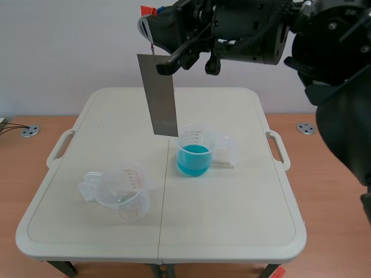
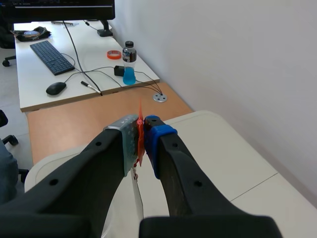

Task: Hold the metal plate by the orange handle, dip it into the blue solution, take it out and point at it, then put the plate back in the beaker on the left.
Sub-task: 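Move the plate over the blue solution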

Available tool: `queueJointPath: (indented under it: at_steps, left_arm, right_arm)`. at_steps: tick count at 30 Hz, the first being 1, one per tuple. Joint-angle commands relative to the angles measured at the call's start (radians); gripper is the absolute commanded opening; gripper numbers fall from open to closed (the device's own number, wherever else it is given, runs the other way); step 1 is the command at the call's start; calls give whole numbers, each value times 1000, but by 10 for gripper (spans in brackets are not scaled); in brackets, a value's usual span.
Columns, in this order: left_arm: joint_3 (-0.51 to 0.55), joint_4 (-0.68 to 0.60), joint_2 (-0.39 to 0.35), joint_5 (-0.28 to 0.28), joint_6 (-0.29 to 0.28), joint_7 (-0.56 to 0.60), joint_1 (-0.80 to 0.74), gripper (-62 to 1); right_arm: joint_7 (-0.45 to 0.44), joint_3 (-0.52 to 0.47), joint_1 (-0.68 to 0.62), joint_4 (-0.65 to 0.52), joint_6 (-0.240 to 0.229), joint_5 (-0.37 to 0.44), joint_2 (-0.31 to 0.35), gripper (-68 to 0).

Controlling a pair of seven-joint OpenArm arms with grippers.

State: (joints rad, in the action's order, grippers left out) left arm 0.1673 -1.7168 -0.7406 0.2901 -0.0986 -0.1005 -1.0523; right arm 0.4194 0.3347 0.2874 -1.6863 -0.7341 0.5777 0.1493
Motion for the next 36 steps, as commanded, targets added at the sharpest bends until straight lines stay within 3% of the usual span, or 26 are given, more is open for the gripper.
queueJointPath:
  at_steps: [1,5,12,19,30,36]
  left_arm:
    - [-3,-20,-30,13,0,14,12,-594]
    - [-4,-26,-72,13,-7,27,88,-594]
    - [-47,-26,-113,58,-138,57,254,-594]
    - [-146,-25,-127,58,-211,85,450,-594]
    - [-423,-19,-117,58,-227,80,776,-594]
    - [-563,35,-40,53,-231,37,953,-594]
  right_arm:
    - [-22,-8,48,-19,-11,35,26,-662]
    - [-25,-10,84,-19,-11,82,84,-662]
    - [-45,-9,121,-17,-11,176,175,-662]
    - [-93,-8,148,18,-11,224,234,-662]
    - [-104,-6,224,172,-11,251,247,-662]
    - [-105,-6,243,212,-11,278,247,-662]
